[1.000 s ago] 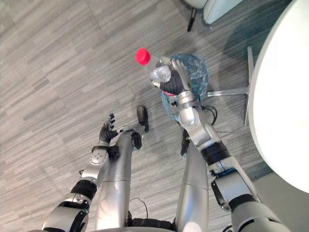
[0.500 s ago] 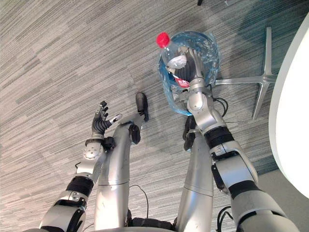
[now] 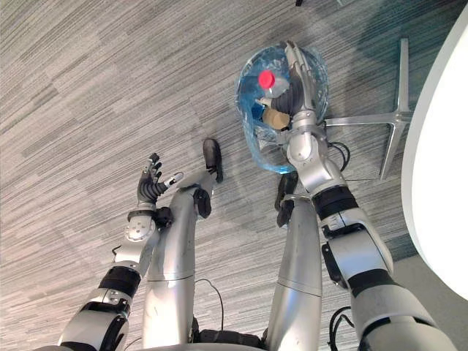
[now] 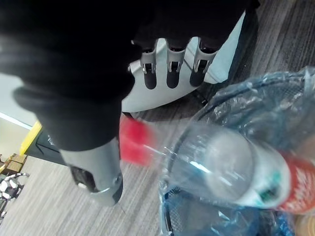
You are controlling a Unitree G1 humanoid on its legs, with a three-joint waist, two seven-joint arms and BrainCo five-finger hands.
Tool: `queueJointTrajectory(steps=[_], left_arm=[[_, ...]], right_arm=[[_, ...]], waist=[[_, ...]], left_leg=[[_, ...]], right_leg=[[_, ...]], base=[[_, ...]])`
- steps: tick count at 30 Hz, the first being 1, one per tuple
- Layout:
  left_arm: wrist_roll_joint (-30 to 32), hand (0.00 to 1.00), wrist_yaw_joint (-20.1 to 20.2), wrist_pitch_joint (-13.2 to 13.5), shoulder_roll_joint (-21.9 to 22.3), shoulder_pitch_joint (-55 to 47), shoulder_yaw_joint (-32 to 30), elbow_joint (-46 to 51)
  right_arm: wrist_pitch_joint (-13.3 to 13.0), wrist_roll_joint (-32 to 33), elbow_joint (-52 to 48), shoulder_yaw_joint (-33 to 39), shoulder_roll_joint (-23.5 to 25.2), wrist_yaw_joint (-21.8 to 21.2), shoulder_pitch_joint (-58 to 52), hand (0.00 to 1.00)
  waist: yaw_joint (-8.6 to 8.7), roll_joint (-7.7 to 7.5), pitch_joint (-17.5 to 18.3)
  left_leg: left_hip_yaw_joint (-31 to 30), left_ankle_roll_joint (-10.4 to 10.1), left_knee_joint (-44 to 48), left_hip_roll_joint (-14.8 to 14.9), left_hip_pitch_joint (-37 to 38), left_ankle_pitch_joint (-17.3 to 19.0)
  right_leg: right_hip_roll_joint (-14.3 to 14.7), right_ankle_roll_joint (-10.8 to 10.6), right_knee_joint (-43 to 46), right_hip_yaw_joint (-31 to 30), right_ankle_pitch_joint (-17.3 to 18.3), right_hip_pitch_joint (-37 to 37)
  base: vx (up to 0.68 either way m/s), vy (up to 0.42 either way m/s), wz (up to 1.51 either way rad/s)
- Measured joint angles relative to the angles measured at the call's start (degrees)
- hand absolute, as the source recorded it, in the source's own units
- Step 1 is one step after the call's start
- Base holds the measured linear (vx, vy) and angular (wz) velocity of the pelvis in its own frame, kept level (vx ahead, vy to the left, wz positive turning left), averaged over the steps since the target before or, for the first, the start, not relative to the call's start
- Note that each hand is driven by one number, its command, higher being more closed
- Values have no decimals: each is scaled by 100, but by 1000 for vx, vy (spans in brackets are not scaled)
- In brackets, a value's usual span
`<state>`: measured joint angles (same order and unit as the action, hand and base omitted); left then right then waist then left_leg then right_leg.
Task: Gather rubbish on tea table into small bin, then transfer packed bag to large trash can.
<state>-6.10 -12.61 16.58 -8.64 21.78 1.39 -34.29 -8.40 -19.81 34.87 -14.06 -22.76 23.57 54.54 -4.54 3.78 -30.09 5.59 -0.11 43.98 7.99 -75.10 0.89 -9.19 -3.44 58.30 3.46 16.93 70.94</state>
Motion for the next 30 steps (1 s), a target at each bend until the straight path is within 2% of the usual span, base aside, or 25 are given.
queueJointTrajectory(steps=[2,6,11,17,22,30], left_arm=[[3,0,0,-19,7,-7,-151,-16],[12,0,2,-73,14,-16,-188,-122],[23,0,9,-120,19,-65,-393,-202],[25,0,12,-141,21,-105,-433,-242],[36,0,15,-138,21,-154,-463,-257],[61,0,17,-104,15,-147,-604,-393]], right_arm=[[-6,-61,-290,13,10,4,-68,0],[-13,-134,-699,19,92,-1,-455,0],[-34,-337,-1158,-22,257,-120,-1039,0],[-171,-714,-1389,-165,224,-276,-1384,0],[-246,-1433,-1361,-509,177,-506,-1542,0],[-230,-2029,-436,-1069,153,-680,-1459,0]], waist=[[56,-9,5],[60,-71,36],[70,-278,151],[63,-282,153],[65,-282,153],[62,-282,153]], left_leg=[[4,-7,-9,2,17,-13],[33,-20,-88,6,140,-45],[33,-54,-183,40,254,-60],[13,-55,-205,96,353,-59],[40,-79,-370,119,395,-98],[37,-79,-555,112,398,-215]], right_leg=[[0,8,2,-1,-5,-7],[6,14,-23,-18,-7,-87],[40,64,-80,3,-9,-173],[76,92,-162,77,-26,-327],[81,140,-264,123,-55,-351],[57,159,-330,204,-65,-343]], base=[[0,0,0],[-2,-11,0],[-8,-42,-1],[-3,-11,-1],[-6,-29,4],[-2,-37,5]])
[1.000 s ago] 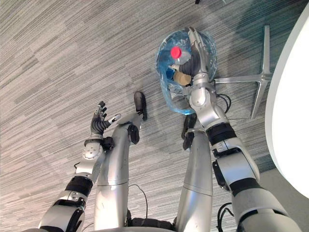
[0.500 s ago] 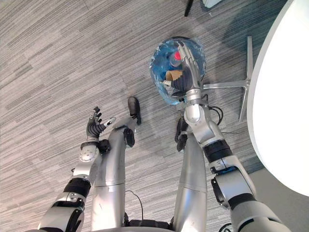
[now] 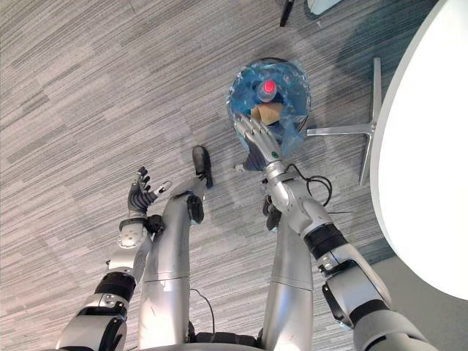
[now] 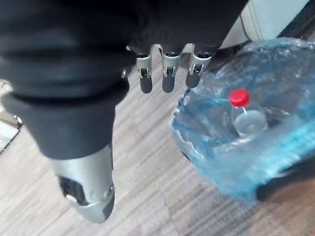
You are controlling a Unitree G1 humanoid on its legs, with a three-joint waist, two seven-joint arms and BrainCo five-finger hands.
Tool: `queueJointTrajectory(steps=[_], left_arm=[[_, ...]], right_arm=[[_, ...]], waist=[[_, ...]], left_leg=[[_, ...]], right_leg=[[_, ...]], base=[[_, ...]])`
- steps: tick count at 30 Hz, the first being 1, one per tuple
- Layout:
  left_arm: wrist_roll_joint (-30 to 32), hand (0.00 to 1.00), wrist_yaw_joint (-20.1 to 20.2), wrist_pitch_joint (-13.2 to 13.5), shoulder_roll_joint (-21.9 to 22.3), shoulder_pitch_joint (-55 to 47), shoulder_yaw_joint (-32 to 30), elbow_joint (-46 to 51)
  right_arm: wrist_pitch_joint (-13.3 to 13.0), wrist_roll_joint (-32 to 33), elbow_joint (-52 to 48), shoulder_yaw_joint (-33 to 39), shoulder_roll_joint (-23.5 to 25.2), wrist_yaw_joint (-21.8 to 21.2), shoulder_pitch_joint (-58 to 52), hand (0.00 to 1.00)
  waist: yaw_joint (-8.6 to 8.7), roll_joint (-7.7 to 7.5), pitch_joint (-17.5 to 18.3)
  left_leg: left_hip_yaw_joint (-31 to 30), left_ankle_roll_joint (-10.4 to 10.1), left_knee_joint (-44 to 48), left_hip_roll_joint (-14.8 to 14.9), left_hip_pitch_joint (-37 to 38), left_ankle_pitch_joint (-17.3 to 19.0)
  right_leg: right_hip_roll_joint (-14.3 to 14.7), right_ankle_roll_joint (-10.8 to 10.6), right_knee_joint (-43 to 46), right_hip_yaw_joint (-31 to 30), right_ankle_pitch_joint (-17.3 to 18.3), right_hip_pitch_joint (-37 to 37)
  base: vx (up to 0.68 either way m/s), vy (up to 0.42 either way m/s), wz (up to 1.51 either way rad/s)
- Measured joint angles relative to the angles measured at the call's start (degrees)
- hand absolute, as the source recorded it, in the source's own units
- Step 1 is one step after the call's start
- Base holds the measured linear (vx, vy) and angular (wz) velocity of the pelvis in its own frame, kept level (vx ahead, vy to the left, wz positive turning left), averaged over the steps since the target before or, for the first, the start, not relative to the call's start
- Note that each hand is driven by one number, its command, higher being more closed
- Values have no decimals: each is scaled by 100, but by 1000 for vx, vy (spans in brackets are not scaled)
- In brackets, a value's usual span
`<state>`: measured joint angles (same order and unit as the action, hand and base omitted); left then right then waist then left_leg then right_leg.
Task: Gather rubbish on tea table into small bin, then transfer packed bag to large trash can.
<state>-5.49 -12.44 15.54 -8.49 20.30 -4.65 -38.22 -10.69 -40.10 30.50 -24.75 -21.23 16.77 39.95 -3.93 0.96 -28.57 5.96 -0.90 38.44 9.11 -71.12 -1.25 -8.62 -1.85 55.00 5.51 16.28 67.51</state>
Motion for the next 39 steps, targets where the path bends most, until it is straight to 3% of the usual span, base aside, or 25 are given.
queueJointTrajectory(steps=[6,14,23,30,31,39], left_arm=[[-7,0,-5,61,-22,84,0,-80],[-115,0,-67,133,-27,172,6,-62],[-286,0,-215,227,-17,250,59,-48],[-287,0,-264,221,-11,300,123,-47],[-289,0,-265,221,-13,305,152,-47],[-286,0,-264,214,41,351,183,-39]], right_arm=[[238,-250,987,-95,80,-29,367,0],[914,-506,1786,429,242,562,1110,0],[1248,-525,2290,688,275,695,1494,0],[1344,-526,2685,663,283,544,1638,0],[1345,-526,2722,656,284,537,1643,100],[1335,-536,2882,439,411,273,1636,100]], waist=[[-1,0,0],[-11,1,-1],[-34,2,-1],[-37,5,1],[-44,5,1],[-144,15,7]], left_leg=[[8,-12,-57,0,-65,-42],[17,1,-50,-11,-286,-108],[6,-22,-52,-34,-466,-127],[-46,-2,-19,-99,-509,-146],[-51,-2,-13,-100,-513,-146],[-84,-9,20,-108,-532,-113]], right_leg=[[-29,5,-9,49,3,61],[-56,13,63,53,12,305],[-94,72,182,70,72,528],[-153,75,282,105,156,556],[-154,75,285,109,157,556],[-165,99,332,137,175,556]], base=[[-4,-33,4],[-2,-3,0],[-14,-24,3],[-14,-18,7],[-23,-9,5],[-13,-4,1]])
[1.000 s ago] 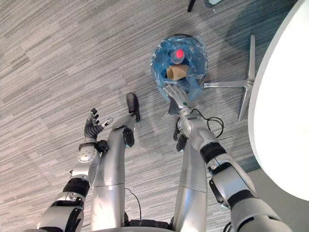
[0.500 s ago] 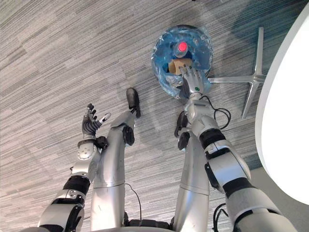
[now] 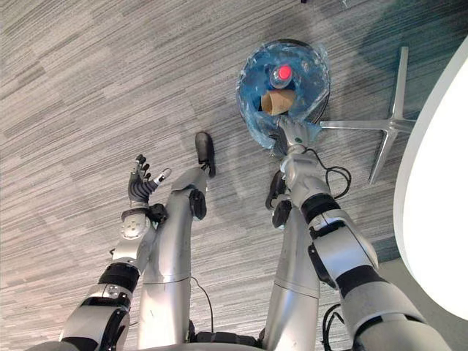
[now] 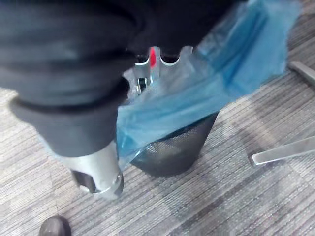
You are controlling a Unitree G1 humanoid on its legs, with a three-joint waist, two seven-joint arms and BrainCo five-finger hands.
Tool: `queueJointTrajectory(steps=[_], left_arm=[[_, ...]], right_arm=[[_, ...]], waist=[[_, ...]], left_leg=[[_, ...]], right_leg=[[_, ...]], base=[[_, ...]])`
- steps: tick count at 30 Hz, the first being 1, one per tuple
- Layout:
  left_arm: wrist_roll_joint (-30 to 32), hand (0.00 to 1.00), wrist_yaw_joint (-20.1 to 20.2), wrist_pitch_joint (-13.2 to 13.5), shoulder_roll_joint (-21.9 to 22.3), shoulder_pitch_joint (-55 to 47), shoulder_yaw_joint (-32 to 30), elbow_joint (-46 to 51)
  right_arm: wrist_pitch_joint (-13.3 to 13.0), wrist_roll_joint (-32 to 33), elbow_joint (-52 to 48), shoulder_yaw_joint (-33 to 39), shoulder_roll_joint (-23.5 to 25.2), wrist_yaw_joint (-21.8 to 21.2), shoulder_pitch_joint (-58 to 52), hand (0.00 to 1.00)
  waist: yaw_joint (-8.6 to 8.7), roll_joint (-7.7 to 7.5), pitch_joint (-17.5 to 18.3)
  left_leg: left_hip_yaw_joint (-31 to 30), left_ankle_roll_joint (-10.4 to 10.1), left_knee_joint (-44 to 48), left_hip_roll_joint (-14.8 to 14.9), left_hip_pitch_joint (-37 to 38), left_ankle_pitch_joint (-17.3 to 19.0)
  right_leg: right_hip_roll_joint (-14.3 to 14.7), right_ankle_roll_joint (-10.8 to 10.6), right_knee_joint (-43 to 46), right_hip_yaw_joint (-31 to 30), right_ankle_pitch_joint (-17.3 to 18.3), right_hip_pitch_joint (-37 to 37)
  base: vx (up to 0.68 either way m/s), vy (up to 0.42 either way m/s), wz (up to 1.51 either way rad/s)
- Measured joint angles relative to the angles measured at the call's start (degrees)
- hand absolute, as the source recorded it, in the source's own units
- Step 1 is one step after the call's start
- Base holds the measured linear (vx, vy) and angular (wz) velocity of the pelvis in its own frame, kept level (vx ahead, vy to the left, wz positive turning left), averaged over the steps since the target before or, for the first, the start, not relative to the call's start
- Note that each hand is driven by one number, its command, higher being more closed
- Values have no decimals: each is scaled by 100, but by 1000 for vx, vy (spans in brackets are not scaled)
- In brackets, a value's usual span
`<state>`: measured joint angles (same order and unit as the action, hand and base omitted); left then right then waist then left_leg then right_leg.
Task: Gather rubbish on tea table into small bin, then transfer packed bag to large trash can.
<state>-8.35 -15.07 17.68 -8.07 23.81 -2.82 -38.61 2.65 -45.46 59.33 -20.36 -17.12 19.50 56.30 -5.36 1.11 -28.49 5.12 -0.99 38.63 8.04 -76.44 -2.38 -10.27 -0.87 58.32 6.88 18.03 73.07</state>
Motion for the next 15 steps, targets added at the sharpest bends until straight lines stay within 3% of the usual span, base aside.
queueJointTrajectory(steps=[15], left_arm=[[7,0,-4,-117,73,2,-239,0]], right_arm=[[-152,266,-554,34,97,-40,-89,100]], waist=[[0,1,1]], left_leg=[[-21,-13,186,26,21,-12]], right_leg=[[6,13,169,-20,10,-25]], base=[[-33,-11,-1]])
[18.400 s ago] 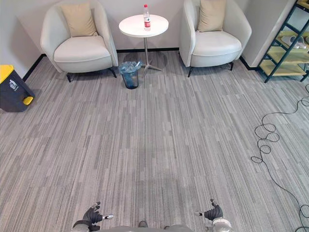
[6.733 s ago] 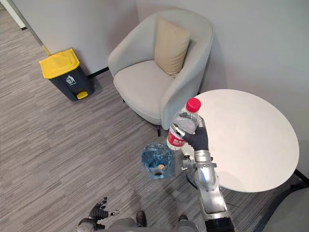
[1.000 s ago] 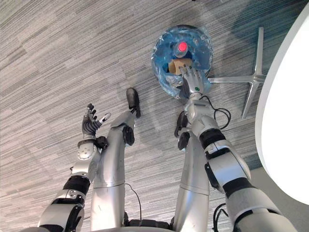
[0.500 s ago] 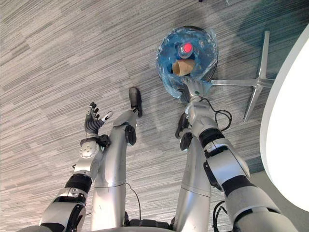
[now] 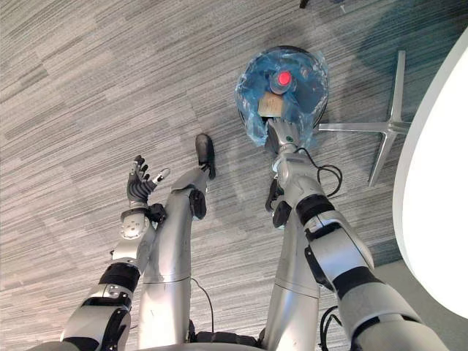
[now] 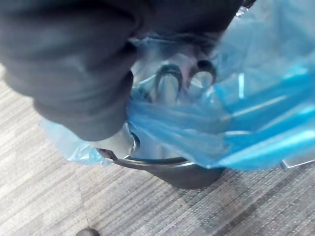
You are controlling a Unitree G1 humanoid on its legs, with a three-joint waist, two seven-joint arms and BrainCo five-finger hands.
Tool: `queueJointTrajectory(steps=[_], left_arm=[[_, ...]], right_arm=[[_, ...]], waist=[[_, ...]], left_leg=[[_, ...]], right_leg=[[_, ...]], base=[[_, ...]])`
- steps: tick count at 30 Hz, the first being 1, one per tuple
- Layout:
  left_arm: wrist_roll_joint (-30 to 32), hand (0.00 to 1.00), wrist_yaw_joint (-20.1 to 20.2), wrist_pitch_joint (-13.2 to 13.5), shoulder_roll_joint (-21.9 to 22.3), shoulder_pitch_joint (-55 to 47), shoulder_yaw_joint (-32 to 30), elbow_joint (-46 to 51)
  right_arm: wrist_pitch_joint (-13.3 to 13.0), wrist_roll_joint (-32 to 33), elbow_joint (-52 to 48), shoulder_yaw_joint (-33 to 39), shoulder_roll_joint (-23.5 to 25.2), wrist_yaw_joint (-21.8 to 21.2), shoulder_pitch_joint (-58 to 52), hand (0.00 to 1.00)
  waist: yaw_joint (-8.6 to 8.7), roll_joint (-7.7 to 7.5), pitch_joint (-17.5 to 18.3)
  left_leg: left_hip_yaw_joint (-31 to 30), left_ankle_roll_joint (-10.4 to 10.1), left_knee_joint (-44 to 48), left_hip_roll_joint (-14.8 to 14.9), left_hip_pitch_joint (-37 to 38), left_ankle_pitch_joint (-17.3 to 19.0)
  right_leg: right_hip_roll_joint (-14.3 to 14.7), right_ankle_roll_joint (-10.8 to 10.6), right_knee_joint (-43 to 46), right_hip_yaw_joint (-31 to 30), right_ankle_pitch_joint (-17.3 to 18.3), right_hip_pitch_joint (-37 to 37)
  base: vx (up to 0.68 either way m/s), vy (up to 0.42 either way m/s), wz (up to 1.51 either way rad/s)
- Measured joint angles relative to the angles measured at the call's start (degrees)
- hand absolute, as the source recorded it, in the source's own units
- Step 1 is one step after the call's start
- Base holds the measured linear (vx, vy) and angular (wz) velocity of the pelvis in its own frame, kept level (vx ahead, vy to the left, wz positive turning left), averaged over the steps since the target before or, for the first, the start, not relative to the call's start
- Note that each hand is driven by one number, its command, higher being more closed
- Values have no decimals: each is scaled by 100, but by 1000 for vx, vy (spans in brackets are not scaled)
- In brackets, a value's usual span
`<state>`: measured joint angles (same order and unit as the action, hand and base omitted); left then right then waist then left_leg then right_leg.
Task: Gather rubbish on tea table into small bin, then transfer packed bag to large trash can.
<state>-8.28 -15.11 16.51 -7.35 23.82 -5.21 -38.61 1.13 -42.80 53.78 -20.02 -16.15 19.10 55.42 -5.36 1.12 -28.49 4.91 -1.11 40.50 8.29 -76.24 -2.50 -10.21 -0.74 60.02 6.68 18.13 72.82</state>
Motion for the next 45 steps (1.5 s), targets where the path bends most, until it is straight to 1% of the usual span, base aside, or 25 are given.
queueJointTrajectory(steps=[3,6,8,11,15,16,17,19,20,21,22,24,26,28,30,32,34,35,36,38,40,41,45], left_arm=[[5,0,0,-99,48,-21,-16,-27],[54,0,3,-192,147,-48,-20,-69],[148,0,13,-247,222,-111,-12,-68],[238,0,30,-290,273,-469,86,-66],[258,0,133,-370,266,-875,144,-61],[308,0,135,-378,253,-948,257,-64],[421,0,140,-384,249,-1008,301,-68],[606,0,158,-389,256,-1178,387,-89],[830,0,240,-427,250,-1287,521,-208],[974,0,276,-444,252,-1419,660,-279],[1033,0,280,-463,251,-1469,717,-306],[1146,0,350,-486,248,-1639,957,-568],[1223,0,391,-495,246,-1702,1079,-767],[1343,0,395,-500,185,-1857,1250,-938],[1376,0,394,-501,179,-1933,1251,-1028],[1424,0,393,-503,133,-1971,1252,-1063],[1556,0,391,-500,82,-2087,1252,-1062],[1573,0,390,-499,18,-2177,1252,-1055],[1573,0,390,-499,4,-2200,1251,-1055],[1704,0,392,-499,-99,-2335,1251,-1032],[1784,0,392,-495,-113,-2391,1244,-983],[1802,0,393,-488,-135,-2466,1250,-886],[1802,0,399,-474,-250,-2667,1249,-566]], right_arm=[[-15,3,-436,6,16,100,-255,100],[-42,11,-970,127,129,182,-653,100],[-60,73,-1418,229,232,205,-1035,100],[-63,248,-1930,233,424,206,-1641,100],[-74,431,-2727,285,564,204,-2506,100],[-75,451,-2873,343,636,204,-2724,100],[-75,453,-2992,347,684,200,-2875,100],[-89,484,-3169,328,812,197,-3160,100],[-110,584,-3370,323,956,185,-3449,100],[-200,678,-3510,323,1055,183,-3742,100],[-240,684,-3557,327,1095,181,-3856,100],[-368,754,-3671,325,1137,117,-4259,100],[-442,888,-3671,327,1134,28,-4424,100],[-491,971,-3672,343,1137,-69,-4544,100],[-533,1120,-3729,415,1137,-86,-4654,100],[-563,1157,-3757,504,1148,-168,-4744,100],[-600,1306,-3985,598,1137,-268,-4987,100],[-665,1362,-4170,604,1134,-303,-5087,100],[-685,1369,-4194,605,1134,-305,-5100,100],[-818,1573,-4504,591,1130,-438,-5207,100],[-880,1593,-4659,592,1119,-476,-5279,100],[-957,1667,-4777,592,1114,-545,-5335,100],[-1037,2061,-4976,535,1038,-794,-5339,100]], waist=[[-1,-1,0],[0,-2,1],[33,-5,3],[140,-21,12],[147,-32,35],[142,-36,37],[143,-53,51],[144,-99,174],[142,-149,234],[152,-176,335],[152,-193,384],[176,-222,689],[196,-222,865],[307,-230,1033],[327,-229,1162],[340,-233,1201],[352,-232,1412],[424,-215,1538],[438,-213,1572],[450,-199,1727],[458,-182,1797],[460,-179,1867],[451,-148,1949]], left_leg=[[-8,13,26,21,164,14],[18,15,-41,42,486,18],[80,13,-209,75,816,16],[252,2,-548,95,1507,3],[341,-1,-872,91,2356,1],[345,-20,-969,81,2625,-12],[365,5,-1057,75,2816,-31],[414,8,-1251,64,3163,-32],[477,8,-1466,64,3600,-32],[507,4,-1671,36,3941,-33],[532,-5,-1764,26,4073,-41],[554,-94,-2220,-64,4528,-106],[561,-143,-2550,-107,4787,-185],[568,-157,-3080,-144,5217,-375],[590,-118,-3291,-143,5408,-462],[604,-110,-3480,-152,5694,-494],[601,-116,-3738,-203,5963,-557],[608,-133,-3916,-229,6156,-582],[609,-138,-3949,-229,6185,-587],[638,-195,-4316,-232,6606,-683],[647,-207,-4409,-234,6726,-693],[656,-216,-4465,-235,6805,-699],[641,-249,-4586,-240,7005,-722]], right_leg=[[10,1,8,7,0,-176],[22,-11,-63,10,10,-489],[31,-4,-217,45,5,-812],[15,-41,-536,56,-20,-1471],[44,-89,-1004,80,-69,-2360],[50,-84,-1160,111,-96,-2653],[55,-96,-1281,121,-123,-2854],[78,-127,-1531,120,-156,-3204],[112,-144,-1810,108,-201,-3641],[118,-172,-2031,118,-220,-3976],[121,-182,-2107,112,-232,-4089],[126,-221,-2483,115,-286,-4478],[154,-232,-2763,114,-360,-4708],[225,-267,-3239,133,-507,-5085],[279,-273,-3546,144,-611,-5318],[315,-320,-3822,149,-678,-5648],[338,-346,-4115,179,-729,-5919],[387,-353,-4342,182,-801,-6120],[395,-357,-4383,183,-816,-6166],[459,-358,-4761,133,-952,-6526],[479,-365,-4879,121,-991,-6645],[490,-368,-4945,107,-1012,-6716],[510,-357,-5086,91,-1068,-6900]], base=[[-59,-25,-3],[-65,-44,-3],[-39,-52,3],[5,-68,5],[92,-60,-5],[131,-53,3],[160,-62,-2],[149,-51,-9],[181,-44,-11],[185,-41,-13],[143,-29,-4],[147,-23,-5],[145,-17,-4],[144,-15,-4],[155,-10,-9],[152,-7,-5],[145,-4,0],[114,2,-3],[123,9,-10],[95,4,-17],[41,10,-11],[35,17,-5],[-2,14,-3]])
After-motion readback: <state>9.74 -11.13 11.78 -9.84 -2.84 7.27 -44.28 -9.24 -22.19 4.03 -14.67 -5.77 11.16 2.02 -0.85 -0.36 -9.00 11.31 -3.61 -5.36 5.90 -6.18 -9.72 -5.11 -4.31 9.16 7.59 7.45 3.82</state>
